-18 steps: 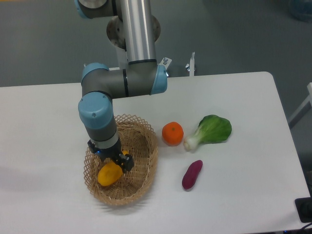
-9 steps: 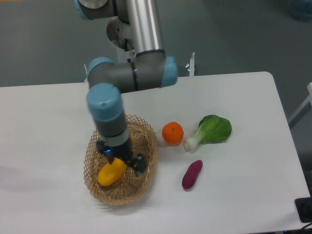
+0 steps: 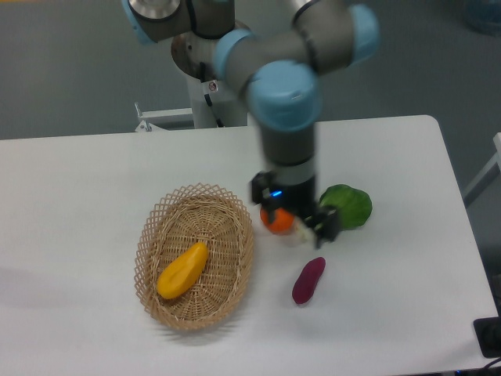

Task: Place the mango in the basket
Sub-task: 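Raise the open gripper and withdraw it from the basket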

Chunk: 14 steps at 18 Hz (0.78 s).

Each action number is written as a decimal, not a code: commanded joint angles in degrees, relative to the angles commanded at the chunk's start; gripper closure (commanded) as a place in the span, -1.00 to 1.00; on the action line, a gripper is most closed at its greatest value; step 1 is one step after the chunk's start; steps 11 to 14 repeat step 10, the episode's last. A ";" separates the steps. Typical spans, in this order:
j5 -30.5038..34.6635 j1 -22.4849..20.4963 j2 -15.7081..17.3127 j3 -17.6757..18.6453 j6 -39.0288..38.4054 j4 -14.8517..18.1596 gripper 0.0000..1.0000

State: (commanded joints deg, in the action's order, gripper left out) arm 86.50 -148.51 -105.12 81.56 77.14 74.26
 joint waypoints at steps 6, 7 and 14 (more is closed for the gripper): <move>-1.15 -5.91 0.80 0.53 10.13 2.03 -1.00; -1.15 -6.26 0.80 0.53 10.31 2.03 -1.00; -1.24 -6.44 0.80 0.53 10.23 1.94 -1.00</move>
